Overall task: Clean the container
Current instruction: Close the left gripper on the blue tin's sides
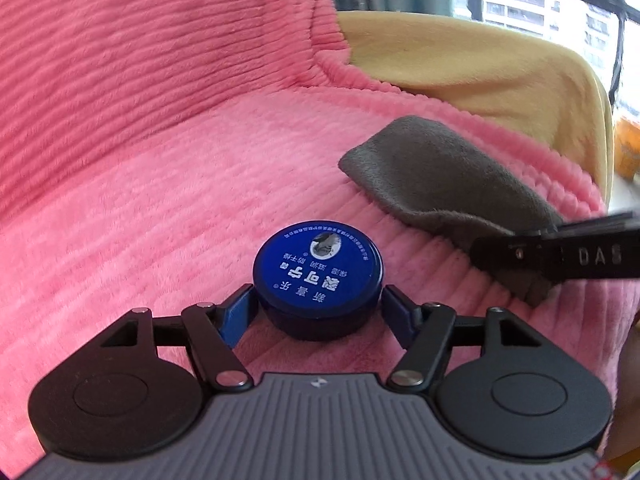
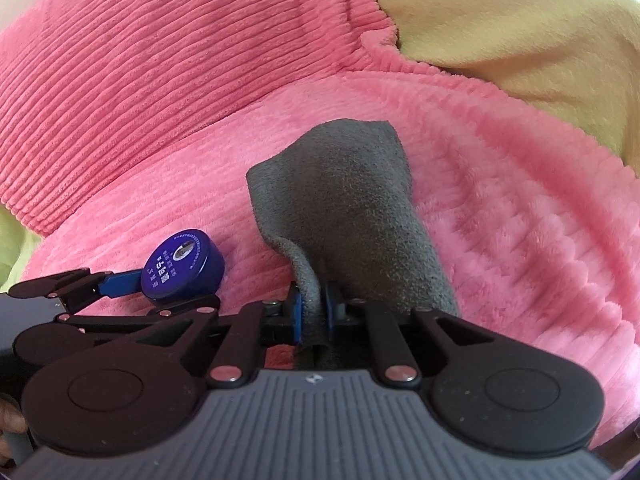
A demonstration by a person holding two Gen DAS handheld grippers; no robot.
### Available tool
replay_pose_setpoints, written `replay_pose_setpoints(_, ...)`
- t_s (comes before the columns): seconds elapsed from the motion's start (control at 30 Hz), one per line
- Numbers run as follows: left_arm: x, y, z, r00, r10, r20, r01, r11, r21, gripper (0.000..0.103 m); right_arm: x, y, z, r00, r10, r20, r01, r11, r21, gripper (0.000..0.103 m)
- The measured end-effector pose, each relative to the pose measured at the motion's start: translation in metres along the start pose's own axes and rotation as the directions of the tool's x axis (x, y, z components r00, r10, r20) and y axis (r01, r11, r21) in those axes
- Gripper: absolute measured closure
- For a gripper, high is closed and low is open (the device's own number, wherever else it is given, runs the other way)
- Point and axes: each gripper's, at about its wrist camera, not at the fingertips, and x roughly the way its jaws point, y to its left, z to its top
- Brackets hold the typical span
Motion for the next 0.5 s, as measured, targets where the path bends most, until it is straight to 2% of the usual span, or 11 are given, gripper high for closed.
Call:
replay_pose_setpoints(0.07, 0.0003, 0.0052, 0.0001, 1.000, -0.023, -0.003, 0.023, 0.999, -0.034, 0.028, 0.0000, -0.0005, 0.0008, 1.000, 0.000, 0.001, 0.000, 1.000, -0.001, 0.093)
replay_pose_setpoints(0.33, 0.0022, 0.0043, -0.0008, 0.999, -0.033, -0.003, 0.033, 0.999, -0.004, 0.028, -0.0005, 0.0026, -0.0038, 1.000, -0.006, 0.001, 0.006, 1.000, 0.004, 0.093)
replay_pose_setpoints(0.5, -0.0008, 0.0018, 0.0000, 0.999, -0.044, 0.000, 0.044, 0.999, 0.031, 0.036, -0.0042, 0.0022, -0.0042, 1.000, 0.005, -0.002, -0.005, 1.000, 0.019, 0.094)
